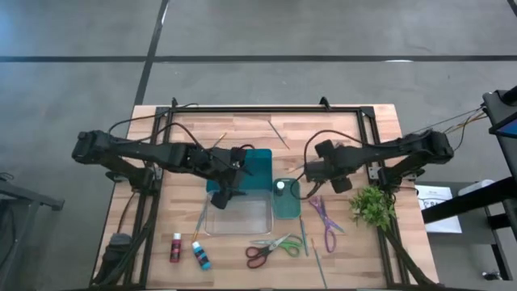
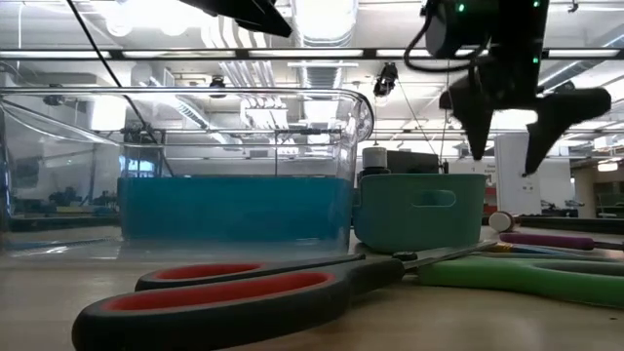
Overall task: Pick & Place Paint Supplies
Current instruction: Put the brown paint bottle into the green bin
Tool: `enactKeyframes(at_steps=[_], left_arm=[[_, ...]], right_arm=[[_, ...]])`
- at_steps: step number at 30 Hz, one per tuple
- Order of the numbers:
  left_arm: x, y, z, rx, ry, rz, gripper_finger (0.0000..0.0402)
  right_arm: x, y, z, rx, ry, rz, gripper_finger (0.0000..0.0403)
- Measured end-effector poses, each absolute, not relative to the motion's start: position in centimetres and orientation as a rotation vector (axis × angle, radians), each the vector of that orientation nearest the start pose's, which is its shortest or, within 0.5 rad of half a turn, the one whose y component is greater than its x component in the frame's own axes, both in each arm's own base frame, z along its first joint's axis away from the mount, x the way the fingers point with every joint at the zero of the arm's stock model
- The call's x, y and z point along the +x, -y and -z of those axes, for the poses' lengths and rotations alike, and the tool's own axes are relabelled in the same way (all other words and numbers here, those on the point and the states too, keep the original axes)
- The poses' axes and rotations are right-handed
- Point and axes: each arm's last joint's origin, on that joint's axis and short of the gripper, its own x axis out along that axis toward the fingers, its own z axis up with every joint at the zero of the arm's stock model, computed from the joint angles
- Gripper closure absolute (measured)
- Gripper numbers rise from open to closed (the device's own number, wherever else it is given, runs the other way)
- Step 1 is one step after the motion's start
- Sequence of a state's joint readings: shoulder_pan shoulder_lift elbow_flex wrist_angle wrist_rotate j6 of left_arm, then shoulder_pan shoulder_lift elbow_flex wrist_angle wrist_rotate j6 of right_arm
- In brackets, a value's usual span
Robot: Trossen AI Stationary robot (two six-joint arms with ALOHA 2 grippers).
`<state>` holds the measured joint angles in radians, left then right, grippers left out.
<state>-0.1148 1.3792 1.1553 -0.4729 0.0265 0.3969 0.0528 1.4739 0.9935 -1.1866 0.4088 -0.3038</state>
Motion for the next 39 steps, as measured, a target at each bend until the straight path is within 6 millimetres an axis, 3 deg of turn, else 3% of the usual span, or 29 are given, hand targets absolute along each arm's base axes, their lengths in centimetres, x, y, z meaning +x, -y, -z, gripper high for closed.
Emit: enactKeyframes(at_steps=[11,20,39], left_arm=[[29.2,4.3,-30.3,0.416,-0.675,0.302,0.0113],[29.2,4.3,-30.3,0.414,-0.675,0.304,0.0113],[29.1,4.3,-30.4,0.418,-0.673,0.305,0.0113]], right_arm=[[24.8,1.0,-17.5,-0.645,-1.808,-0.131,0.0033],[24.7,4.0,-17.1,-0.536,-1.815,-0.124,0.0033],[24.1,4.3,-14.8,-0.654,-1.785,-0.128,0.0035]])
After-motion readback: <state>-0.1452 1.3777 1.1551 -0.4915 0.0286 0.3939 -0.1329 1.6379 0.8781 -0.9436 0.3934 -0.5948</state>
